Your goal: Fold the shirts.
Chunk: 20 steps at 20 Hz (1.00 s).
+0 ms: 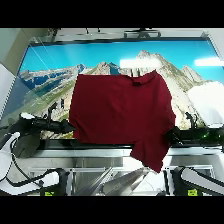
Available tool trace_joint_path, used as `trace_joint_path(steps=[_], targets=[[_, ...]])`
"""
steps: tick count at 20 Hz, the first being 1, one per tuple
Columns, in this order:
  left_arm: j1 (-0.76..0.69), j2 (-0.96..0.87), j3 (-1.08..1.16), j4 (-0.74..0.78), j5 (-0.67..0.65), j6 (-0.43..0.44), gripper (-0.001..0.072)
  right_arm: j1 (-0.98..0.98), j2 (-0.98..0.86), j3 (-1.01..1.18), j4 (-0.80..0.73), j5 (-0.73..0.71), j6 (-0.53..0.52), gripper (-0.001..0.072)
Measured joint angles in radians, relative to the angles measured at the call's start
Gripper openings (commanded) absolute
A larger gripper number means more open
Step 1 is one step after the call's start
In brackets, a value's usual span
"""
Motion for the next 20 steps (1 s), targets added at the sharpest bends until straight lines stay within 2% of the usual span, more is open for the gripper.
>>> trace_joint_path(steps=[5,6,9,10,14,16,18,20], targets=[[0.022,0.0,0.0,-0.021,-0.014,0.005,0.0019,-0.038,0.012,0.095,-0.013,0.09,0.005,0.0231],[0.034,0.0,0.0,-0.039,-0.018,0.011,0.0019,-0.045,0.016,0.105,-0.001,0.109,0.009,0.0115],[0.071,0.0,0.0,-0.124,-0.043,0.048,0.0019,-0.053,0.018,0.111,0.04,0.158,0.003,0.0082],[0.076,0.0,0.0,-0.146,-0.054,0.058,0.002,-0.053,0.017,0.106,0.064,0.173,-0.005,0.0025],[0.086,0.003,0.0,-0.273,-0.122,0.122,0.0019,-0.055,0.027,0.098,0.17,0.206,-0.035,0.0025],[0.096,0.027,0.002,-0.436,-0.209,0.182,0.0019,-0.056,0.057,0.115,0.314,0.245,-0.071,0.0025],[0.108,0.077,0.026,-0.659,-0.322,0.231,0.0018,-0.056,0.12,0.172,0.528,0.315,-0.109,0.0025],[0.122,0.171,0.093,-0.878,-0.417,0.244,0.0019,-0.058,0.219,0.258,0.757,0.371,-0.133,0.0025]])
